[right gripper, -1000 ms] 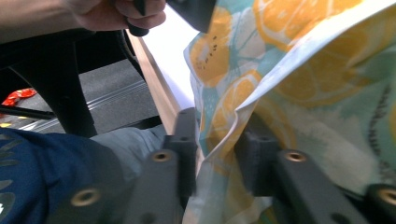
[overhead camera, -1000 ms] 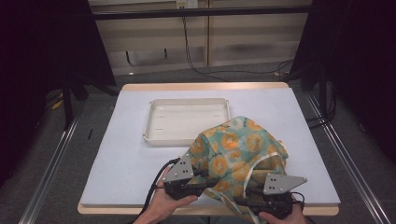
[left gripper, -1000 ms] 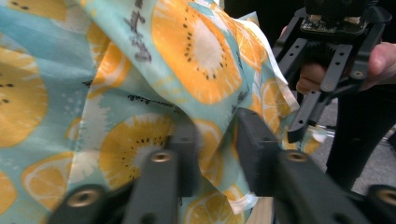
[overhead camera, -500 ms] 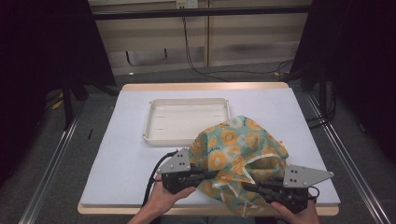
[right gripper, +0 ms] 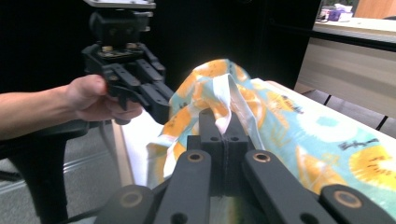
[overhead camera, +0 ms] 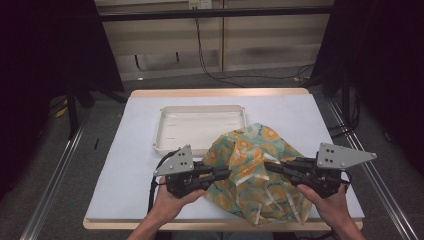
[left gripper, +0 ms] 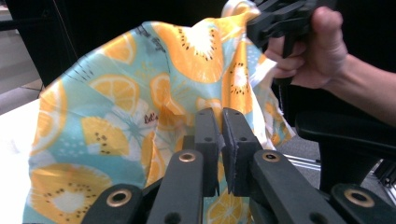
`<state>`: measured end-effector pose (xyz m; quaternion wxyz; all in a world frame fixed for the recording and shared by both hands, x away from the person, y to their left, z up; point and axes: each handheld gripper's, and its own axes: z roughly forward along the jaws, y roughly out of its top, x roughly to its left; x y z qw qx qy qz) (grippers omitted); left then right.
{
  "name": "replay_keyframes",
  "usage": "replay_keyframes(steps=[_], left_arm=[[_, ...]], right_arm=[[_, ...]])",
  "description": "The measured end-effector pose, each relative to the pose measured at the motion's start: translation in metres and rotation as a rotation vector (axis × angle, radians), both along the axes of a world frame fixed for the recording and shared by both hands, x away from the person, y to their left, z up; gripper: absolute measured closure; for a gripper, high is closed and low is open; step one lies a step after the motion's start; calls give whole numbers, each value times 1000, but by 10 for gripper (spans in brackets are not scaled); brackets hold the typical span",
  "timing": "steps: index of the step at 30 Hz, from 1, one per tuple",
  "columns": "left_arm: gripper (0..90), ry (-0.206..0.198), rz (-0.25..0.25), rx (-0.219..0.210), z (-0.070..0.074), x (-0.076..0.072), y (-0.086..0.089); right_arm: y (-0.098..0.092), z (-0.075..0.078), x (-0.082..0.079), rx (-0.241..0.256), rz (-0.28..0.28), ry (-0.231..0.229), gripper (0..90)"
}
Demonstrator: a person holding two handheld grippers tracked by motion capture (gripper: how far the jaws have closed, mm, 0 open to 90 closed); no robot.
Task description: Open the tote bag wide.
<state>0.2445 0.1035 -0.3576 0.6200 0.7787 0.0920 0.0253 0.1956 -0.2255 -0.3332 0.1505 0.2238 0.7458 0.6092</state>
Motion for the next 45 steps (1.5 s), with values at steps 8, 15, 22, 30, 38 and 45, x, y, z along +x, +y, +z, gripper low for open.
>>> replay_keyframes(steps=[8,15,22,30,38,45], left_arm=[[765,-35,-21,23,8,4,-4],[439,-35,-36,20,16,10,-20],[639,-72,-37,80,9,18,-41],[900,-23,21,46,7,28,-30],[900,2,75,33,12,42,-17],[900,33,116,9,13,52,-10]], right_arm=[[4,0,20,35,12,23,900],[17,13,38,13,29,7,900],[30,19,43,19,61,-1,900],[14,11,21,-2,27,7,716],[-16,-20,-19,-1,-12,51,620],[-33,-52,-48,-9,-12,129,613]])
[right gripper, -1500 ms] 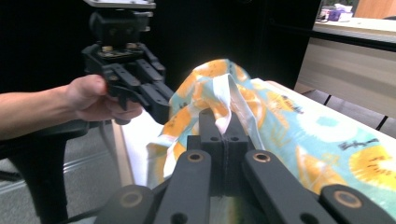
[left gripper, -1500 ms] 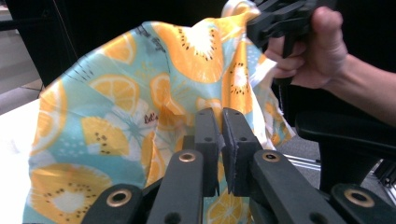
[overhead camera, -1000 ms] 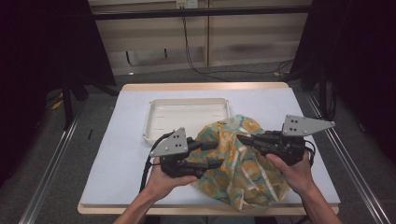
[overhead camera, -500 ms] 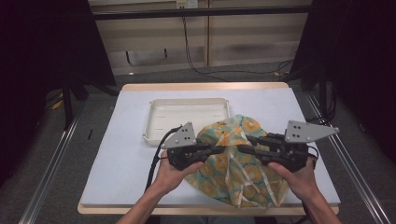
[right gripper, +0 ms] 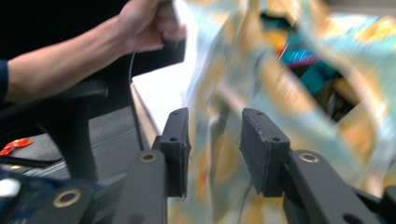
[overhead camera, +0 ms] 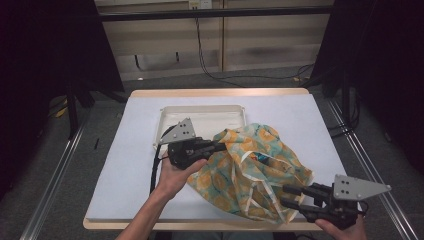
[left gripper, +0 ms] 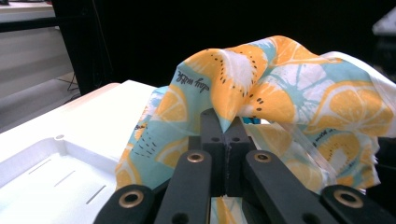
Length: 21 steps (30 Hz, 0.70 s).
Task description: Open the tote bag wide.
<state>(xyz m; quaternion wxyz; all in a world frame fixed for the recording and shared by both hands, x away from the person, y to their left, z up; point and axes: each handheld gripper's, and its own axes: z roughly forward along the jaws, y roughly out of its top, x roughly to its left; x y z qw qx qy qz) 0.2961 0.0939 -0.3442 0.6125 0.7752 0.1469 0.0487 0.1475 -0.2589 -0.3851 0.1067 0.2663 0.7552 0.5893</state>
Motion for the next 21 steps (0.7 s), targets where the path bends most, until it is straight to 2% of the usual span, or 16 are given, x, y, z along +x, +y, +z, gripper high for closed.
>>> replay_keyframes(steps=[6,9,10,12,13,15,16,19,21], left_arm=[[900,10,12,-5,1,3,2],[900,16,10,-10,0,6,3],[900,21,12,-12,0,6,3],[900,17,11,-4,1,7,4],[900,17,9,0,1,7,5],[900,20,5,0,1,6,7],[900,17,3,4,1,6,9],[900,21,3,18,1,5,17],[900,30,-2,20,0,5,22]], right_arm=[[14,-14,-10,-40,76,28,497],[19,-20,-11,-90,67,40,482],[21,-23,-10,-106,61,45,557],[21,-26,-6,-107,53,43,825],[19,-24,-2,-95,49,29,900],[18,-21,0,-88,38,19,900],[9,-6,9,-56,5,-33,900],[-5,20,25,-5,-58,-92,900],[-11,32,40,-3,-98,-122,900]])
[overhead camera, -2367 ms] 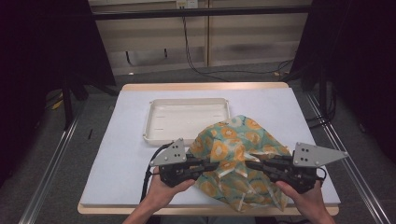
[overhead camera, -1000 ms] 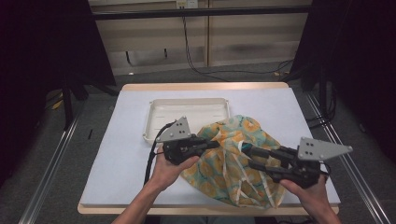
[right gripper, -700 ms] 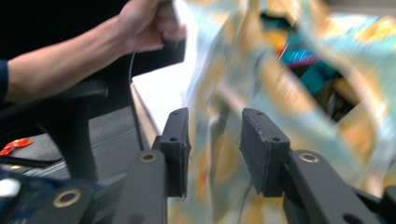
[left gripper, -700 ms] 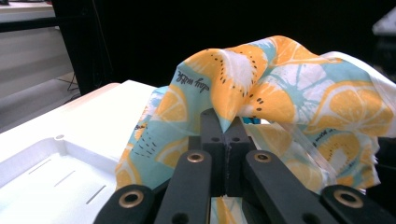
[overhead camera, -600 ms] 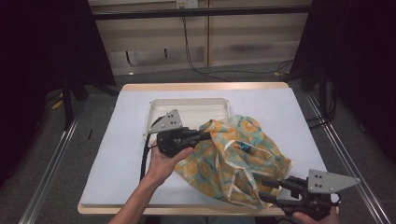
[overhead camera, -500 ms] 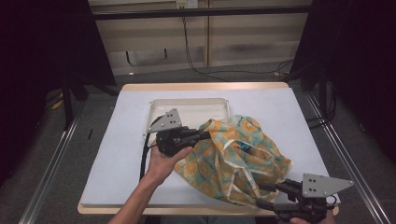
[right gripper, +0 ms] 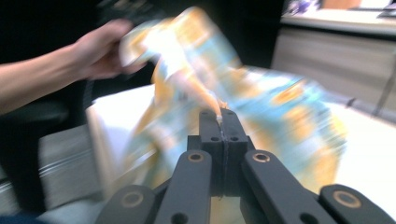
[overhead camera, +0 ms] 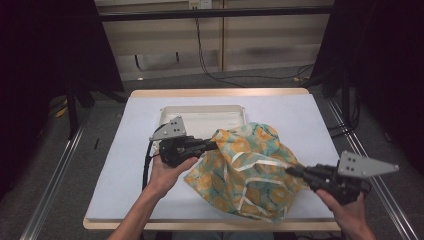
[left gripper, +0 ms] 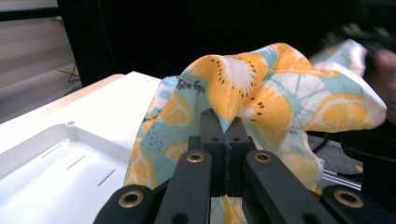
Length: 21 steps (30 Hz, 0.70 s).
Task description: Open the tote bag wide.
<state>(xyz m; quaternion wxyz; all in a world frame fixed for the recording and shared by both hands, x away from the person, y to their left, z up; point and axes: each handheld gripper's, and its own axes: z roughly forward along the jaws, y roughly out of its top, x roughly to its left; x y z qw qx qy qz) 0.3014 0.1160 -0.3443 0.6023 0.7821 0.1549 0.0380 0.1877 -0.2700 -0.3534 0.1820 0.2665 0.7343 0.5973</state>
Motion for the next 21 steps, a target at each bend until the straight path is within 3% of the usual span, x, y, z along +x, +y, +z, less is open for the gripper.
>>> replay_keyframes(steps=[5,7,9,11,17,21], left_arm=[[900,18,9,21,-7,1,14],[900,20,12,33,-8,1,17],[900,34,13,42,-13,2,24],[900,48,8,45,-18,3,31],[900,75,9,64,-31,4,40],[896,93,2,68,-39,3,44]], right_arm=[[-1,9,43,13,-67,-3,900],[-1,10,50,19,-66,-1,900],[-2,16,73,24,-104,0,900],[-1,21,86,2,-130,-9,900],[18,27,121,-35,-138,-4,900],[30,15,142,-44,-123,30,900]])
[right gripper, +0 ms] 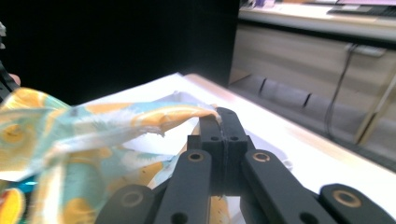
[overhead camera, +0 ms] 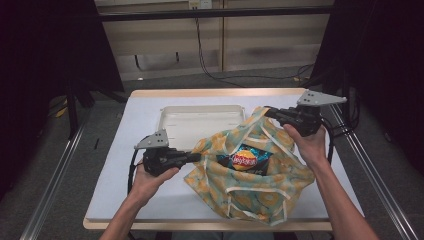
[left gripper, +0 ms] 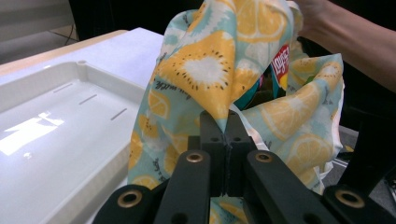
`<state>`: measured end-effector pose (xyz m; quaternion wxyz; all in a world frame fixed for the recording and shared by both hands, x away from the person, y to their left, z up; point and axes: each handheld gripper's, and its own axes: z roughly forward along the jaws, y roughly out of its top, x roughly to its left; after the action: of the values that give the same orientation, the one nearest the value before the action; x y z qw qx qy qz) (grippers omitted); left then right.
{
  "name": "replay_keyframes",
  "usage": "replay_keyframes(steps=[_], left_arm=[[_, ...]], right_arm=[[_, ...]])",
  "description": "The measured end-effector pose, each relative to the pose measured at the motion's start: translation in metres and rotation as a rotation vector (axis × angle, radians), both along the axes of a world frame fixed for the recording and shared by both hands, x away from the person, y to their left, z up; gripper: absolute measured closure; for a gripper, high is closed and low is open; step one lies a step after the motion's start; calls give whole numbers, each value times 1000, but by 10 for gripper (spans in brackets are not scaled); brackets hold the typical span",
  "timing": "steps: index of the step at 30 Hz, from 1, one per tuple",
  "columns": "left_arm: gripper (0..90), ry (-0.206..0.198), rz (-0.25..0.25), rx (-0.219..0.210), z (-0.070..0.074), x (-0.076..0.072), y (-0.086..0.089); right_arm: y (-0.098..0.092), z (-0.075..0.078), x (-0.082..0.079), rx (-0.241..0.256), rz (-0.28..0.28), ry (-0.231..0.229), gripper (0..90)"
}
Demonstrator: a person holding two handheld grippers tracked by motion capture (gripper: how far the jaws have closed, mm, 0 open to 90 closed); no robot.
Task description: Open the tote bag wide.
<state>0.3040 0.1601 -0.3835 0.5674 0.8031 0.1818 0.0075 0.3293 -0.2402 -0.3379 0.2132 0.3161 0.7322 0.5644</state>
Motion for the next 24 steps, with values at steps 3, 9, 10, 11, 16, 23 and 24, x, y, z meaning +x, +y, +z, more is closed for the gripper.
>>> replay_keyframes(steps=[3,9,10,11,16,23,24], left_arm=[[876,-6,-12,-18,-1,-1,3],[751,-26,-9,-40,6,-3,4],[723,-33,-8,-41,8,-4,4],[683,-35,-11,-48,9,-4,4],[560,-53,3,-52,15,-8,9],[391,-62,18,-11,20,-12,9],[387,-69,19,-22,20,-13,10]], right_arm=[[3,-13,8,12,31,38,900],[10,-23,12,-8,61,70,874],[11,-24,12,-5,59,73,848],[12,-25,13,-1,65,79,823],[13,-26,11,-5,59,99,625],[-3,-17,-6,38,-12,66,342],[-5,-16,-9,47,-9,60,341]])
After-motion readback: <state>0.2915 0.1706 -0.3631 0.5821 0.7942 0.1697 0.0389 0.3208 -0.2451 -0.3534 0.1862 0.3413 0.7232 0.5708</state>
